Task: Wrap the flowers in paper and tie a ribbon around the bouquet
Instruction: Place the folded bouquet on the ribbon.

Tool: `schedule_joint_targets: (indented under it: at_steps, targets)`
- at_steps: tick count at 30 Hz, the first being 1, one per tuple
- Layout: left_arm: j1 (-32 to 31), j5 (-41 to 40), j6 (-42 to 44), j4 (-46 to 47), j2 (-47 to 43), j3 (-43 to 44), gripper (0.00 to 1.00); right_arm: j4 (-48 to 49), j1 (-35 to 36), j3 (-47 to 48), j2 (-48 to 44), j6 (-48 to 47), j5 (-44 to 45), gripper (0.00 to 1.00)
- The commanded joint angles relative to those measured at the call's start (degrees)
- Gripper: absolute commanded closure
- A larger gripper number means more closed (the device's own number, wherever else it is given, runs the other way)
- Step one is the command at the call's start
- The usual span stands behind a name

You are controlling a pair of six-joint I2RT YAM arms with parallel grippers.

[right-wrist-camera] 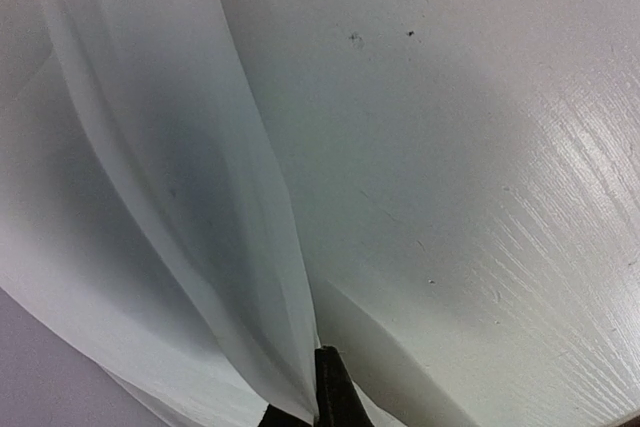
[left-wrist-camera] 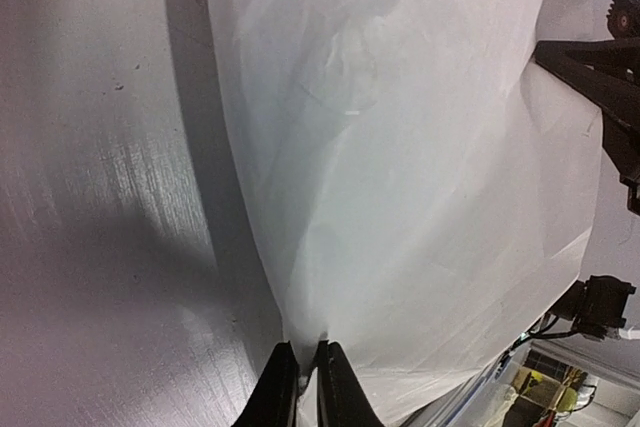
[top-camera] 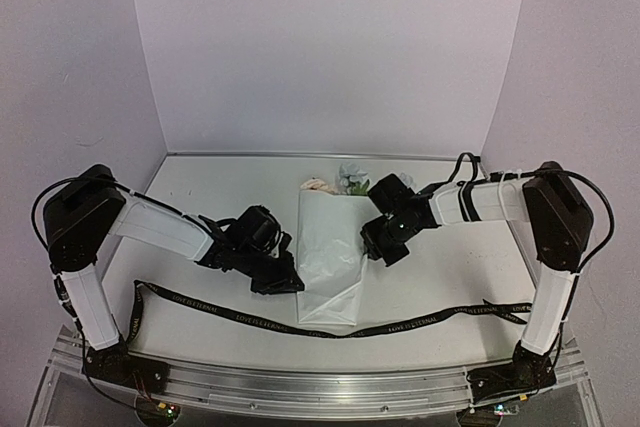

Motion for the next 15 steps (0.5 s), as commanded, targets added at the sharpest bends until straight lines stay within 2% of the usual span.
schedule_joint_targets:
  at_steps: [1, 15]
  targets:
    - [-0.5, -0.4, 0.9, -2.1, -2.5, 0.5, 0.98, 0.7, 0.7, -0.9, -3.2, 1.1, 1.3, 1.00]
    - [-2.3, 1.1, 0.5, -10.1, -10.4, -0.2, 1.00, -2.2, 3.9, -1.8, -7.1, 1.2, 2.7, 1.00]
